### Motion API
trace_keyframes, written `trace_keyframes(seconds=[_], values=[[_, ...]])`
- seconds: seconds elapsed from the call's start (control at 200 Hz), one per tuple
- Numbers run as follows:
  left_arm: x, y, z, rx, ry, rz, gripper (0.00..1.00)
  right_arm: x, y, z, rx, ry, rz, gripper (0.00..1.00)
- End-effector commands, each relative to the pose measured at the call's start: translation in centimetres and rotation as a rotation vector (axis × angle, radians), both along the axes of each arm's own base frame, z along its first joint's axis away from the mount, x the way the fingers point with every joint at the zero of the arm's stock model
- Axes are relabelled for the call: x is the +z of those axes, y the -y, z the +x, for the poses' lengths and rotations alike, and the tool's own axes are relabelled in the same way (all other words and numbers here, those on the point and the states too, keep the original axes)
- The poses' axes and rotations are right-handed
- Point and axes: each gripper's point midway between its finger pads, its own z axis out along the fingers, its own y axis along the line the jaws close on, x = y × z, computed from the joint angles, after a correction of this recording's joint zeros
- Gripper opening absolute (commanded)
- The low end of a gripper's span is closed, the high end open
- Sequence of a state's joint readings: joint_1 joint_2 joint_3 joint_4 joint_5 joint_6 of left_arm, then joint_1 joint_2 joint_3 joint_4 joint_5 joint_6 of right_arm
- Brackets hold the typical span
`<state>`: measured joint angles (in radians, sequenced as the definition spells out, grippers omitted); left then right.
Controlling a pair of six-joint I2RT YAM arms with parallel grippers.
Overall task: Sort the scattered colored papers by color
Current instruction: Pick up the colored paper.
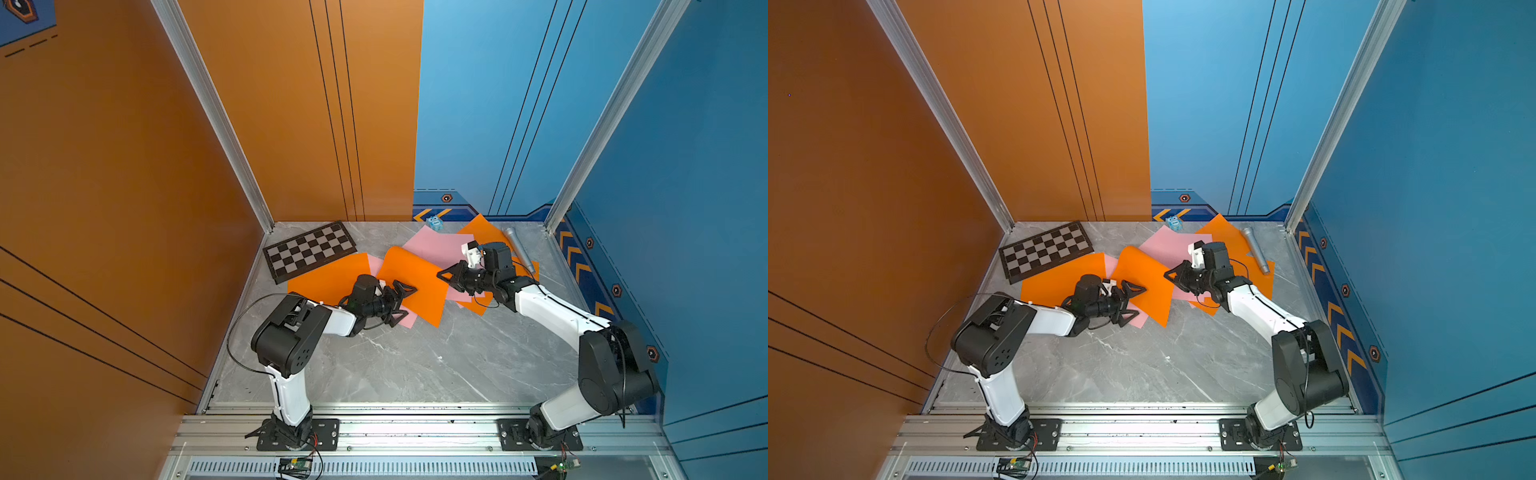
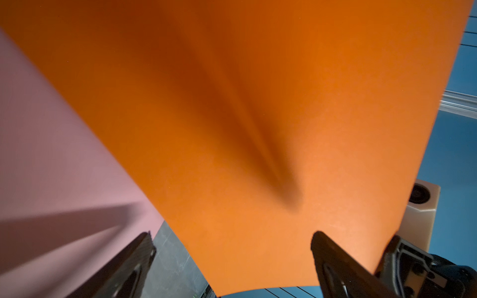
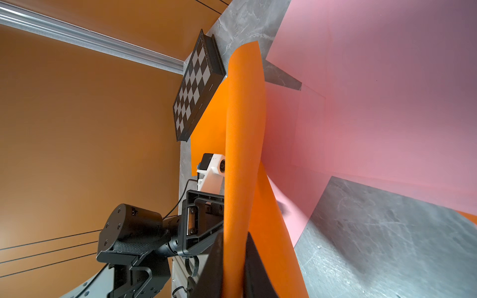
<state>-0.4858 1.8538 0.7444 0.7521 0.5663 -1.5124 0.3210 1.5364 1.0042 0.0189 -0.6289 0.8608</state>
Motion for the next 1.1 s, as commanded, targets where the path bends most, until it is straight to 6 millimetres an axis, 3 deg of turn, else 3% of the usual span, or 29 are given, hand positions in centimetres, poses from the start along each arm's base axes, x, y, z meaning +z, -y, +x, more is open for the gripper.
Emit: trace_keyframes(seconds=[0.0,0.19,0.3,0.425,0.616,0.726,0.821,1.091], values=[[0.7,0.6,0.8,0.057,0.048,-0.052,0.98,3.0,0.6,0.0,-0.019,0.062,0.041,0.15],[0.2,3.0,0.4,0.052,0.019,-0.114,0.98,4.7,1.3,0.5,-0.050,0.089,0.074,0.15],[0.2,3.2,1.4,0.118,0.061,-0.162,0.98,5.7,1.4,0.6,-0.060,0.099,0.103,0.15],[2.3,2.8,3.6,0.216,0.225,-0.256,0.98,6.3,1.8,0.3,-0.072,0.105,0.116,0.15],[4.9,3.6,4.9,0.212,0.448,-0.181,0.98,7.2,2.9,0.2,-0.107,0.112,0.138,0.15],[6.5,4.3,5.9,0.217,0.485,-0.209,0.98,7.6,3.6,0.1,-0.127,0.114,0.160,0.15],[6.4,5.4,6.6,0.206,0.446,-0.256,0.98,8.4,3.8,0.2,-0.137,0.125,0.196,0.15],[6.3,7.2,5.2,0.171,0.419,-0.280,0.99,11.4,5.3,0.6,-0.179,0.181,0.225,0.14]])
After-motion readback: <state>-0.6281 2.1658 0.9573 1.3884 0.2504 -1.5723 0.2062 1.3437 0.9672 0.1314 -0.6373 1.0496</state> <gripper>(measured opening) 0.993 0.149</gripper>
